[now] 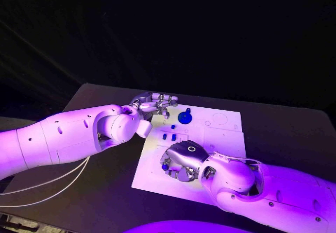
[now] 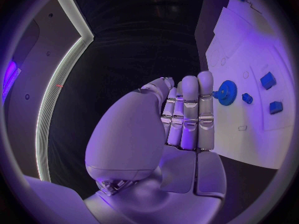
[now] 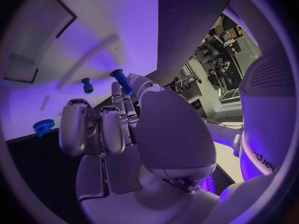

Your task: Assemble the parts on the task board

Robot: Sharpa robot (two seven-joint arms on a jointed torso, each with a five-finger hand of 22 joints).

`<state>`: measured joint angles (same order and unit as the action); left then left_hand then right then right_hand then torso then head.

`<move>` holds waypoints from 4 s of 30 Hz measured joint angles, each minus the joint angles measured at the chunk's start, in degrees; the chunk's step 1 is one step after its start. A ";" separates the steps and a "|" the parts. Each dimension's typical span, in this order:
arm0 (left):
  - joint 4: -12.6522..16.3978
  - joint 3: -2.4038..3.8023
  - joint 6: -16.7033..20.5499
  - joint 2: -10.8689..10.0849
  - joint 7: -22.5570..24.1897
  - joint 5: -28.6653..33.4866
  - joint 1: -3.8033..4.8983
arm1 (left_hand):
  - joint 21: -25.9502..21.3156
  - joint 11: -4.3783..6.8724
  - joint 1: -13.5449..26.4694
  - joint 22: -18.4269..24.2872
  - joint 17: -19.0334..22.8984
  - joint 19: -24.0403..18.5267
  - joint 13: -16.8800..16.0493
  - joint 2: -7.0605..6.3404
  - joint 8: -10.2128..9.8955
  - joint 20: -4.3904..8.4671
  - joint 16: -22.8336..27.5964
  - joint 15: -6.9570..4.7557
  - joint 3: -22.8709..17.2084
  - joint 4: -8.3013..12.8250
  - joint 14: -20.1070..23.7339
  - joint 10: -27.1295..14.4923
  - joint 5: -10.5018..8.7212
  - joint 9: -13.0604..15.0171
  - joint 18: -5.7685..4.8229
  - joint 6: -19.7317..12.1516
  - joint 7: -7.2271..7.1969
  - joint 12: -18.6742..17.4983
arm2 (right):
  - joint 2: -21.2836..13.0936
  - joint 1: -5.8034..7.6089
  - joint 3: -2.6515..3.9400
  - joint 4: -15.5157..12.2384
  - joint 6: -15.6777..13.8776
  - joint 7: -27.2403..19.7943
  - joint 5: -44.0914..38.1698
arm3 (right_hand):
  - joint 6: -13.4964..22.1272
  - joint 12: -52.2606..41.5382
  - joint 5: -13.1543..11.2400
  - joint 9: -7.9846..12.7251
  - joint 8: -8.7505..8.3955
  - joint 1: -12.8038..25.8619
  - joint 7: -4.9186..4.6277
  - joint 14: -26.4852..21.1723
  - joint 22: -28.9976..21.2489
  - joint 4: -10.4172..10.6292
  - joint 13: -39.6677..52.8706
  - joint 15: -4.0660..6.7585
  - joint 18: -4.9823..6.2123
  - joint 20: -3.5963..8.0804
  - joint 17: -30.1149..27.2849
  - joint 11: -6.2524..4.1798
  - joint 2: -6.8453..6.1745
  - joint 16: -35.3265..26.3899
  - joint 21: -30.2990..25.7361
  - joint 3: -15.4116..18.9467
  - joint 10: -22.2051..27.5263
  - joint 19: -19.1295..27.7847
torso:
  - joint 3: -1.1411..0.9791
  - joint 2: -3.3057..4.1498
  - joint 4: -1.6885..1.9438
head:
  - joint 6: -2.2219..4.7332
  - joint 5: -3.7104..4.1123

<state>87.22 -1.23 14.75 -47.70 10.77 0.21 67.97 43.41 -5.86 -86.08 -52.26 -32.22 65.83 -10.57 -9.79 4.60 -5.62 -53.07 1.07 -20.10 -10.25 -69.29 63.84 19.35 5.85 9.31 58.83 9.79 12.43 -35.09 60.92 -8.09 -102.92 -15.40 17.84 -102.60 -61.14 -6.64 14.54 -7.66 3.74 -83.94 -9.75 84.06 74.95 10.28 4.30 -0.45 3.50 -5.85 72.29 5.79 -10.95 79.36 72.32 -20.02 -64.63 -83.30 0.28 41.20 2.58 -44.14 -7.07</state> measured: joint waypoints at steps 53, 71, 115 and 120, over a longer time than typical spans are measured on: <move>0.55 -0.50 -0.31 -1.07 -0.22 0.00 -0.08 | -0.37 0.00 0.00 0.23 0.09 -0.20 -0.03 0.00 0.00 -0.21 0.00 -0.01 0.16 0.17 -0.01 0.00 0.00 -0.03 0.00 0.00 0.00 0.21 | -35.86 2.30 -0.80 -15.40 -8.15 6.26 21.64 | -3.39 -61.41 8.68 -6.81 7.55 10.68 5.33 0.06 -0.04 6.32 59.64 3.86 -0.91 2.80 2.66 -5.74 2.69 4.77 8.53 20.40 -12.92 -0.73 | 0.51 -1.33 -0.94 | 0.53 12.80; 0.55 -0.75 -0.41 -1.30 -0.22 0.00 -0.13 | -0.36 0.00 0.22 0.23 0.09 -0.21 -0.02 0.22 0.00 -0.21 -0.22 -0.01 0.32 0.01 -0.01 0.00 0.00 -0.07 0.00 0.00 0.00 0.21 | -31.59 -3.10 -1.01 -13.79 -13.26 12.78 13.05 | -2.51 -61.40 9.11 -8.18 7.78 12.84 5.26 0.06 -0.05 6.47 60.29 3.85 -0.91 2.79 2.65 -5.68 3.94 4.77 7.44 24.42 -12.54 -0.72 | 0.91 -1.68 -0.88 | -0.79 13.85; 1.01 -0.78 -1.14 -2.15 -0.89 0.00 -0.13 | -0.93 0.00 0.23 0.56 0.14 -0.20 -0.05 0.23 0.00 -0.20 -0.22 -0.01 0.47 -0.14 -0.01 0.00 0.00 -0.06 0.01 0.00 0.00 0.44 | -27.08 -5.31 -0.65 -10.40 -9.62 15.03 7.71 | -1.81 -62.17 7.80 -11.48 10.22 12.48 5.34 0.07 -0.03 6.22 63.47 3.84 -0.91 2.78 2.62 -5.94 4.84 4.88 7.94 28.52 -12.32 -0.71 | 1.00 -1.47 -0.34 | -0.87 13.63; 1.05 -0.78 -1.24 -2.20 -0.95 0.00 -0.13 | -0.93 0.00 0.23 0.55 0.14 -0.20 -0.05 0.23 0.00 -0.20 -0.22 -0.01 0.47 -0.14 -0.01 0.00 0.00 -0.06 0.00 0.00 0.00 0.44 | -27.40 -5.54 -0.87 -11.19 -10.65 15.05 7.77 | -2.39 -64.14 11.22 -12.18 11.13 10.83 5.95 0.07 -0.03 6.08 65.58 4.26 -0.90 3.22 2.62 -6.52 6.49 5.62 9.90 28.39 -14.01 -0.72 | 1.00 -1.47 -0.30 | -0.80 13.57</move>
<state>88.27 -2.02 13.51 -49.91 9.82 0.22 67.83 42.48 -5.85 -85.85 -51.71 -32.08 65.63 -10.61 -9.57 4.60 -5.83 -53.29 1.06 -19.63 -10.39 -69.31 63.84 19.35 5.79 9.31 58.83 9.79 12.87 -62.50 55.39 -8.96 -114.10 -26.05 32.90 -94.83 -63.53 -70.78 25.75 -19.85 14.87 -73.10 -3.80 84.13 74.92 16.36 69.88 3.82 2.60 -2.64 74.91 -0.73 -4.47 84.97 82.22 8.37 -78.65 -84.02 1.28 39.74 2.29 -44.94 6.50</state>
